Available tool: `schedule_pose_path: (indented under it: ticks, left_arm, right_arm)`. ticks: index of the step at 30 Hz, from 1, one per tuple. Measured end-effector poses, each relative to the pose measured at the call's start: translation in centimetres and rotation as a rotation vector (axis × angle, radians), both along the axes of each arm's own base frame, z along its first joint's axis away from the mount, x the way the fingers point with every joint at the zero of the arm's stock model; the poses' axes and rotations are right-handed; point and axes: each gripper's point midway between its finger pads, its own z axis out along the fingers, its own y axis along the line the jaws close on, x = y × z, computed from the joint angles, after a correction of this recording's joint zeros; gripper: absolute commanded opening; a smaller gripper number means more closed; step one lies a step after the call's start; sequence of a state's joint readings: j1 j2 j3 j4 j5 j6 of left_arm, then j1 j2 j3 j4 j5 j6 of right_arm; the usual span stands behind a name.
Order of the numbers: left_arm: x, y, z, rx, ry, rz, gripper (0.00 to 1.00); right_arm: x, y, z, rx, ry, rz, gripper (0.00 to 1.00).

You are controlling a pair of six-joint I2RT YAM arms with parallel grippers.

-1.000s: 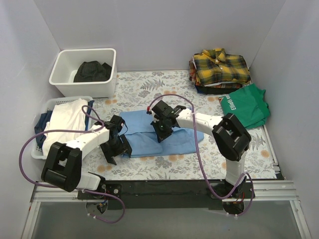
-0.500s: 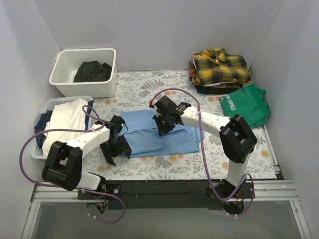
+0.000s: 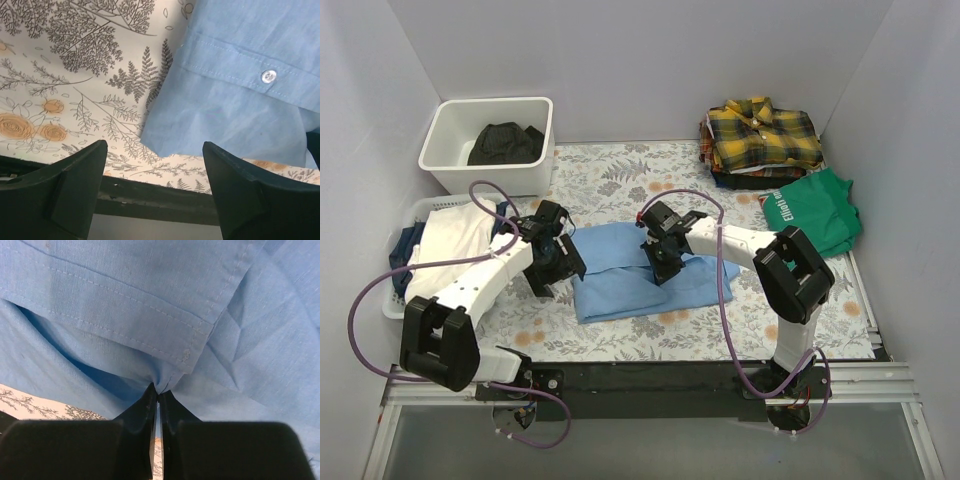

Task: Fold and stack the long sleeve shirts
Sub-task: Fold the shirt

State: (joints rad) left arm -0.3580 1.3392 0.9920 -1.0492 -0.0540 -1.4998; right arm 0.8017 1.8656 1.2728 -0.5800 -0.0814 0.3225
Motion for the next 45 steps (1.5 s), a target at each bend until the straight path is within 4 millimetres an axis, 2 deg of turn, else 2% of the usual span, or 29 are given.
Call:
schedule_pose_path:
  ticks: [4,11,17,20,21,27,30,31,33,35,37,40,45]
  left_arm:
    - [1.2,-0.2,-0.8,-0.016,-0.018,0.012,0.75]
    - [3.5,-0.8,-4.7,-0.056,-0.028,0.053,0.73]
    - [6.6,-1.1,-4.4,-0.110,-0.158,0.087,0.74]
    - [6.8,-1.3,-4.6,-0.141,-0.181,0.084,0.71]
    - [6.8,-1.4,-4.8,-0.149,-0.180,0.081,0.67]
    - [6.1,-2.4,-6.4,-0.208,-0.149,0.060,0.57]
    - [6.1,-2.6,-6.4,-0.225,-0.159,0.056,0.46]
    - [6.2,-2.7,-6.4,-0.227,-0.160,0.055,0.32]
    - [6.3,-2.8,-6.7,-0.230,-0.158,0.052,0.17]
    - [6.4,-2.8,-7.1,-0.229,-0.150,0.052,0.05]
    - [6.5,-2.8,-7.1,-0.228,-0.146,0.047,0.00]
    - [6.6,-2.5,-7.0,-0.207,-0.149,0.041,0.00]
    - [6.7,-1.4,-6.9,-0.136,-0.148,0.027,0.00]
  right_arm:
    - [0.1,0.1,0.1,0.004,0.004,-0.007,0.21]
    - [0.2,0.2,0.2,0.005,0.007,-0.016,0.22]
    - [0.1,0.1,0.2,0.001,0.014,-0.021,0.22]
    - [0.1,0.1,0.2,0.001,0.015,-0.025,0.22]
    - [0.1,0.0,0.3,0.000,0.015,-0.026,0.22]
    - [0.5,0.0,0.6,0.010,0.016,-0.035,0.22]
    - [0.6,0.0,0.6,0.015,0.022,-0.040,0.22]
    - [0.6,0.0,0.6,0.016,0.023,-0.041,0.25]
    - [0.7,-0.1,0.6,0.016,0.027,-0.048,0.34]
    - [0.6,-0.3,0.6,0.008,0.031,-0.057,0.38]
    - [0.8,-0.9,0.6,-0.013,0.033,-0.074,0.42]
    - [1.4,-2.2,0.6,-0.047,0.025,-0.110,0.43]
    - [3.3,-4.5,2.0,-0.082,-0.035,-0.171,0.43]
